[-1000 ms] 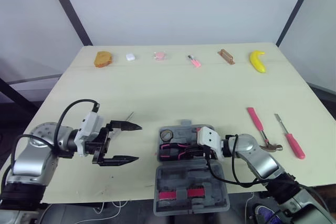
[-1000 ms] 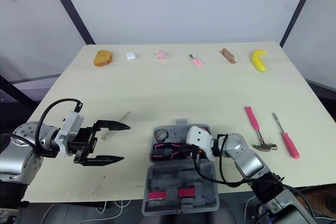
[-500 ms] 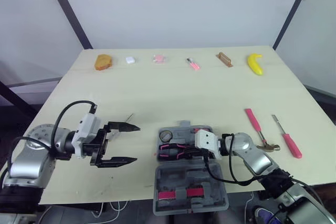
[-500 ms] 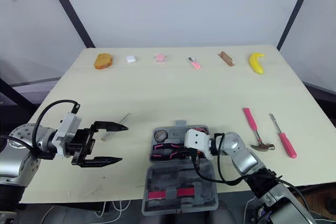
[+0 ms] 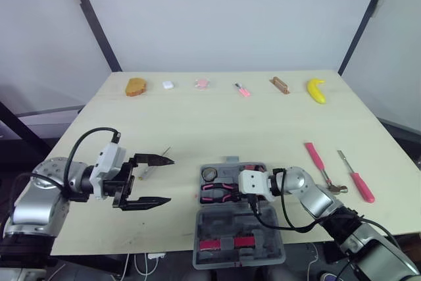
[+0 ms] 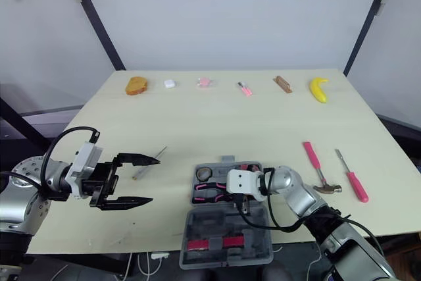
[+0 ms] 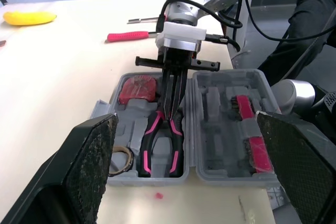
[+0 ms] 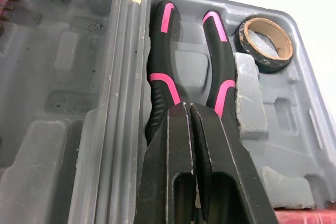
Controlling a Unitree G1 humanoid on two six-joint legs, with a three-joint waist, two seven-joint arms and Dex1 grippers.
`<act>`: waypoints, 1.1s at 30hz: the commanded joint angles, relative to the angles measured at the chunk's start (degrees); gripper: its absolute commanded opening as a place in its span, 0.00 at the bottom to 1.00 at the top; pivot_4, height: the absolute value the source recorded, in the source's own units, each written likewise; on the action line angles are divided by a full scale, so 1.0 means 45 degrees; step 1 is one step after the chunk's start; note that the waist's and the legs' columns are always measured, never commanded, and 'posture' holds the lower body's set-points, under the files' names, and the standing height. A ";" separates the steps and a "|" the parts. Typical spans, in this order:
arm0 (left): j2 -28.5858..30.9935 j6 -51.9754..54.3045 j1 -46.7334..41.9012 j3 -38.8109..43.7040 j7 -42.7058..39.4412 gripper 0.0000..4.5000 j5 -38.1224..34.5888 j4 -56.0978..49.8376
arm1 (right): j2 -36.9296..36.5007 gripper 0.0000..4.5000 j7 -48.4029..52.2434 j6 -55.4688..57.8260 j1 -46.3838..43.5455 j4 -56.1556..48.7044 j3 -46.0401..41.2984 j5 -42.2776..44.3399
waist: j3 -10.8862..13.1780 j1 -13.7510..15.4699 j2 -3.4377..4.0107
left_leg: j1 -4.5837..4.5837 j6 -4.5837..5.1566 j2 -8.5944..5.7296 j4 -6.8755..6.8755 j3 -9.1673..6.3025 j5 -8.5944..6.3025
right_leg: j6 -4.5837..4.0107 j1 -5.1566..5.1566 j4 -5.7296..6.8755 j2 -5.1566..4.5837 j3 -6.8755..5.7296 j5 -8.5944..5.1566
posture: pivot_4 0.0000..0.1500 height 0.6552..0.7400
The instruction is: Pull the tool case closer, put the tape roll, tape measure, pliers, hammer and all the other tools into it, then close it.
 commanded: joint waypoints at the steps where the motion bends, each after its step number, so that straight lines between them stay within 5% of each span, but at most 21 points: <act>1: -0.0081 0.0215 0.0097 0.0253 -0.0227 1.00 -0.0110 -0.0041 | -0.0206 0.02 -0.0286 0.1095 0.1177 0.1298 -0.0367 -0.0054 | -0.0001 0.0002 -0.0003 | 0.0000 0.0000 0.0007 0.0000 0.0000 0.0000 | 0.0008 0.0000 0.0000 0.0002 0.0000 -0.0005 | 1.00 1.00; 7: -0.0271 0.1291 0.0518 0.0313 0.0429 1.00 -0.0258 -0.0276 | 0.0194 0.02 -0.0338 0.0164 0.1800 -0.1492 -0.2469 0.2294 | 0.0218 0.0028 0.0044 | -0.0068 -0.0001 0.0015 0.0000 0.0012 -0.0001 | -0.0022 -0.0047 -0.0019 -0.0001 0.0010 0.0014 | 1.00 1.00; 15: -0.1143 0.1488 0.1294 0.1227 0.1393 1.00 -0.0395 -0.0232 | -0.0143 0.02 -0.1194 -0.0060 0.3374 -0.4099 -0.5189 0.3989 | 0.0310 -0.0032 0.0043 | -0.0562 -0.0005 0.0010 0.0025 0.0008 0.0002 | 0.0025 -0.0533 0.0051 -0.0013 -0.0004 0.0057 | 1.00 1.00; 25: -0.2195 0.0602 0.2778 0.3704 0.3553 1.00 -0.0128 0.1009 | -0.1497 0.02 -0.1883 -0.0059 0.7494 -0.5681 -1.1020 0.7116 | 0.0393 0.0210 0.0005 | -0.0580 -0.0004 -0.0005 0.0014 0.0016 -0.0003 | 0.0031 -0.0524 -0.0010 -0.0095 -0.0028 0.0058 | 1.00 1.00; 29: -0.2521 0.0103 0.3664 0.4797 0.4273 1.00 0.0105 0.2090 | -0.1915 0.28 -0.1179 -0.0300 1.0281 -0.5253 -1.4074 0.8418 | 0.0412 0.0326 0.0028 | -0.0542 -0.0003 -0.0003 0.0008 0.0019 -0.0002 | 0.0031 -0.0494 -0.0005 -0.0071 -0.0021 0.0056 | 1.00 1.00; 33: -0.2568 -0.0500 0.4107 0.5319 0.4379 1.00 0.0352 0.3216 | -0.1845 0.66 -0.0750 -0.0449 1.1966 -0.4857 -1.5525 0.9066 | 0.0426 0.0304 0.0018 | -0.0497 -0.0002 -0.0001 -0.0007 -0.0003 -0.0004 | 0.0027 -0.0426 -0.0048 -0.0042 -0.0022 0.0049 | 1.00 1.00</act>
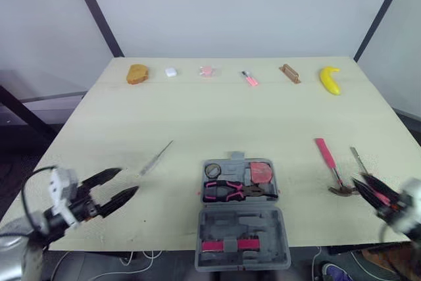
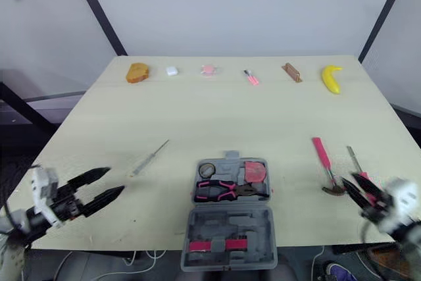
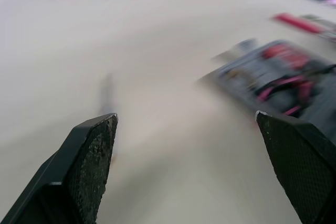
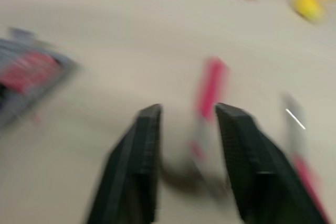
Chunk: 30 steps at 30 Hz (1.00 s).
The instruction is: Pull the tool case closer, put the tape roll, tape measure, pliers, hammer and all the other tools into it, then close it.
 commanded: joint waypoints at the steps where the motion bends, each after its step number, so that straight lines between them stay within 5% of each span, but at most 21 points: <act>1: 0.0087 -0.0820 0.0277 0.0735 0.0021 1.00 0.0192 0.0801 | 0.0066 0.75 0.0566 -0.0419 0.1121 0.0038 -0.1437 0.0808 | 0.0005 -0.0046 -0.0002 | 0.0006 0.0000 0.0004 0.0005 0.0012 0.0001 | 0.0001 0.0003 -0.0001 0.0000 0.0001 0.0001 | 1.00 1.00; 3: 0.0222 -0.1067 0.0573 0.1076 -0.0151 1.00 0.0236 0.1434 | 0.0101 0.99 0.1014 -0.0569 0.2004 0.0488 -0.2006 0.0916 | 0.0005 -0.0070 -0.0015 | 0.0058 0.0000 0.0033 0.0017 0.0040 0.0001 | -0.0034 0.0055 -0.0011 -0.0013 0.0019 -0.0018 | 1.00 1.00; 18: 0.0393 -0.1008 0.0417 0.0856 -0.0729 1.00 0.0286 0.1812 | -0.0080 0.99 0.2047 -0.0494 0.2793 0.1237 -0.2261 0.1035 | -0.0002 -0.0029 -0.0016 | 0.0049 -0.0002 0.0058 0.0013 0.0039 -0.0001 | -0.0019 0.0070 -0.0068 -0.0026 0.0049 0.0003 | 1.00 1.00; 30: 0.0188 -0.1096 -0.1041 -0.3009 -0.1574 1.00 0.1798 -0.1058 | -0.1326 0.99 0.1787 0.1433 0.1194 -0.3103 0.2089 -0.0682 | -0.0004 -0.0014 -0.0011 | 0.0048 -0.0003 0.0053 0.0022 0.0040 0.0001 | -0.0006 0.0072 -0.0068 -0.0033 0.0050 0.0035 | 1.00 1.00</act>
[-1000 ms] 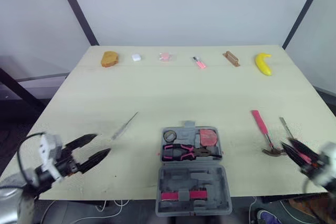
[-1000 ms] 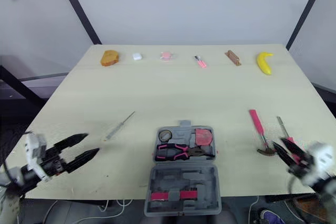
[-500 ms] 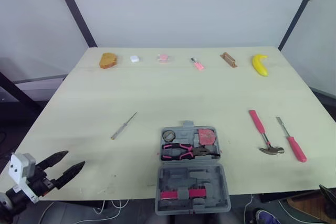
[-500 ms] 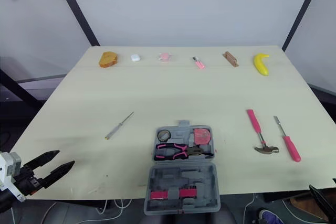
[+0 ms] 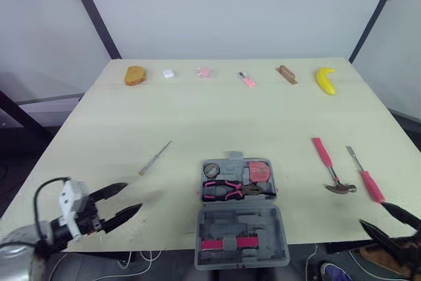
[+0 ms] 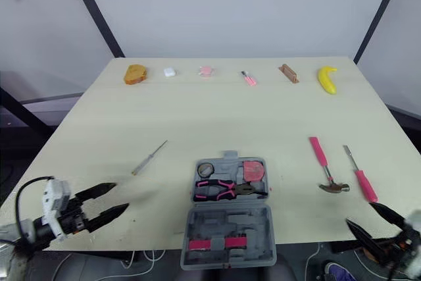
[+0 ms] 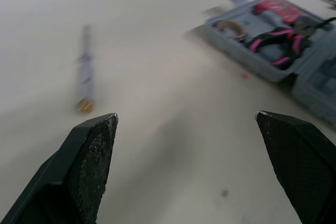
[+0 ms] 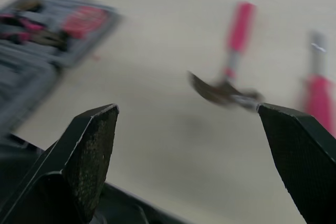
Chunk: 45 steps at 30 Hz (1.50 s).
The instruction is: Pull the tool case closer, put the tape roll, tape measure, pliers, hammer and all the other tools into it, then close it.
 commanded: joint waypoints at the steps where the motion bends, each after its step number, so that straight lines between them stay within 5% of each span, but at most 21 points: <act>1: -0.0027 -0.0145 -0.0650 -0.1481 -0.0483 1.00 0.0543 -0.1291 | -0.0529 0.99 -0.0178 0.0074 -0.1108 -0.0924 0.1786 -0.1372 | 0.0001 -0.0001 -0.0001 | -0.0001 0.0000 -0.0003 0.0002 0.0001 0.0000 | 0.0003 0.0000 0.0000 0.0005 -0.0003 0.0002 | 1.00 1.00; 9: 0.0133 -0.1075 -0.1241 -0.3274 -0.1431 0.94 0.1693 -0.0575 | -0.0897 1.00 0.0025 -0.0028 -0.3493 0.0137 0.4334 -0.2878 | 0.0005 -0.0025 0.0007 | -0.0016 0.0001 -0.0020 0.0002 0.0005 0.0000 | 0.0021 -0.0013 -0.0006 0.0082 -0.0042 0.0012 | 1.00 1.00; 12: 0.0168 -0.1301 -0.1546 -0.3492 -0.1630 0.76 0.1849 -0.0108 | -0.0991 0.83 0.0175 -0.0181 -0.4143 0.0574 0.5169 -0.3451 | 0.0006 -0.0004 0.0007 | -0.0017 0.0002 -0.0021 0.0004 -0.0008 0.0000 | 0.0020 -0.0013 -0.0001 0.0087 -0.0057 0.0011 | 1.00 1.00; 21: -0.0224 -0.2111 -0.2230 -0.4318 -0.1571 0.00 0.2559 0.1135 | -0.0905 0.01 -0.0082 -0.0103 -0.6080 0.1867 0.7235 -0.5169 | 0.0008 -0.0044 0.0011 | -0.0012 0.0003 -0.0029 0.0024 -0.0002 0.0001 | 0.0028 -0.0004 0.0011 0.0089 -0.0049 0.0016 | 1.00 1.00; 45: -0.0658 -0.2137 -0.3171 -0.6027 -0.1680 0.00 0.3475 0.1896 | 0.0020 0.01 -0.0467 -0.0161 -0.7515 0.2524 0.8861 -0.5988 | 0.0006 -0.0024 0.0013 | -0.0005 0.0003 -0.0045 0.0059 -0.0036 0.0002 | 0.0025 -0.0008 0.0101 0.0091 -0.0062 0.0015 | 1.00 1.00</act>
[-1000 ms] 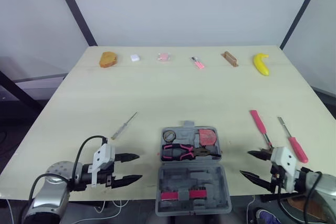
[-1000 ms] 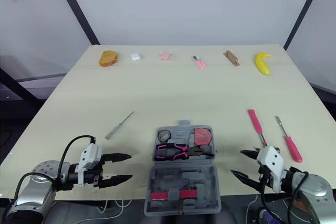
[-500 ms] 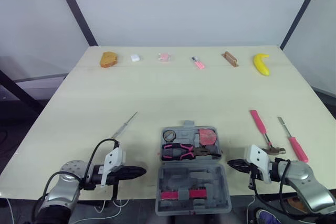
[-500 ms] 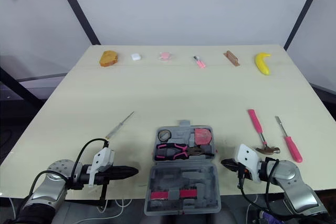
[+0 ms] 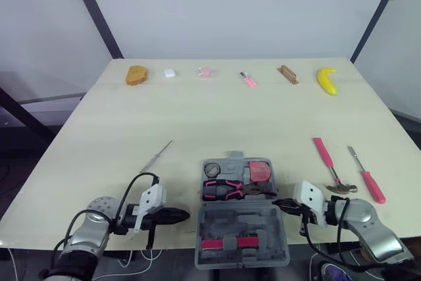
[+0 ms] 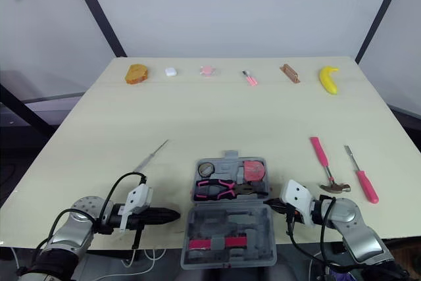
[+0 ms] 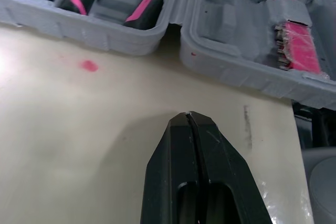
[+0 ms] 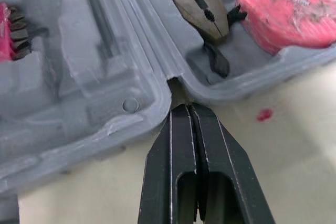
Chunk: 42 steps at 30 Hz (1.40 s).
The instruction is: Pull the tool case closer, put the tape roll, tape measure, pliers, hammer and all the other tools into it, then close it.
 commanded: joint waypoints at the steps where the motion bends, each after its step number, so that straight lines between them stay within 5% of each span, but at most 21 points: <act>1: 0.0026 -0.0012 -0.0002 -0.0297 -0.0182 0.00 0.0172 -0.0046 | 0.0006 0.01 -0.0023 -0.0140 -0.0072 -0.0232 0.0070 0.0009 | 0.0000 -0.0001 0.0000 | 0.0000 0.0000 0.0000 0.0000 0.0000 0.0000 | 0.0000 0.0000 0.0001 0.0000 0.0000 0.0000 | 1.00 1.00; 42: -0.1815 -0.0775 -0.1484 -0.1013 0.0437 0.00 0.0761 0.2088 | 0.0203 0.01 -0.0377 -0.0753 -0.0083 0.0486 0.0392 -0.0621 | -0.0050 0.0028 0.0057 | 0.0019 0.0003 -0.0072 0.0056 -0.0026 0.0004 | 0.0001 0.0016 0.0080 -0.0007 -0.0004 -0.0001 | 1.00 1.00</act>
